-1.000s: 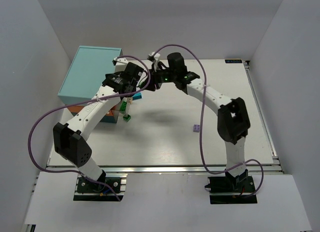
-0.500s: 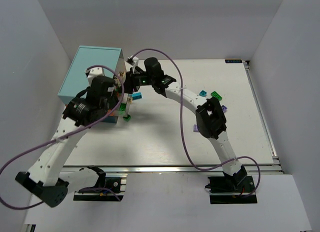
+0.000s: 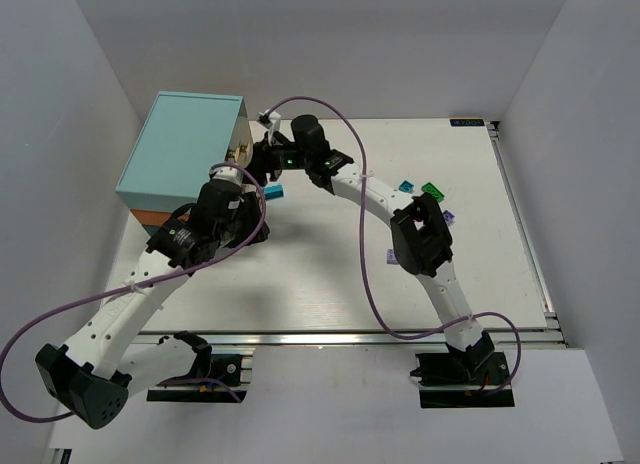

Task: Sort the legos into containers by color

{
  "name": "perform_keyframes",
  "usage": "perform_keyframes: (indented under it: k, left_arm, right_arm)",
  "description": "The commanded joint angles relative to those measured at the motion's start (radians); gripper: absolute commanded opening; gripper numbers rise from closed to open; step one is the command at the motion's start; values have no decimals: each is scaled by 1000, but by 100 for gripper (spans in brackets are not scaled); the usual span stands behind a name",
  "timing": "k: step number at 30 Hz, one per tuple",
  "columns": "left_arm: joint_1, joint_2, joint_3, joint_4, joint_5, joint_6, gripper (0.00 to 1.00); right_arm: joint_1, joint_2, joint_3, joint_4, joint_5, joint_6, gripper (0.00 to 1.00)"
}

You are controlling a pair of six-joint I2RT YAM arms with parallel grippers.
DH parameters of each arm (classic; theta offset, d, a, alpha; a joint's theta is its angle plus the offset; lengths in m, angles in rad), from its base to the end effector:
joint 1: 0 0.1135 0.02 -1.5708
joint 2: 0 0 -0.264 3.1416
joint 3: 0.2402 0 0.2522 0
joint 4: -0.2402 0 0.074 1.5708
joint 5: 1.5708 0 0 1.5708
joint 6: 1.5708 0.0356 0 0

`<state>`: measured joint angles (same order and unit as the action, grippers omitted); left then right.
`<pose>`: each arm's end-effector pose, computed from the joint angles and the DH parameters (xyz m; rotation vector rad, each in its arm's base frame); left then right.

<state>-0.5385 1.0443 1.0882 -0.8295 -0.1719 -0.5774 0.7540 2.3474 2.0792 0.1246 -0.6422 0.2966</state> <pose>0.1804 -0.1007 0.3353 -0.1304 2.3648 -0.3459 0.3926 0.3979 0.2801 -0.9129 1.6356 1.2995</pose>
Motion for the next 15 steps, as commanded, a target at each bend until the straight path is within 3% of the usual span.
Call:
perform_keyframes:
  k: [1,5,8,9,12,14,15]
  left_arm:
    - [-5,-15,-17,61,46,-31,62]
    - [-5,-17,-31,37,-23,-100,63]
    - [-5,11,-46,-20,-77,-186,62]
    - [-5,16,-57,-29,-87,-208,61]
    - [-14,-1,-132,-30,-113,-301,60]
    - [-14,-51,-166,-8,-130,-328,61]
    - [-14,-70,-166,-3,-139,-328,61]
  right_arm:
    - [-24,-94,-11,63,-8,16,58]
    - [-39,-126,-33,43,-1,27,55]
    - [-79,-190,-96,18,41,10,38]
    - [-103,-215,-126,17,52,-2,27]
    - [-150,-322,-283,10,64,-117,17]
    - [-169,-411,-425,-20,67,-213,18]
    - [-174,-443,-486,-19,59,-288,25]
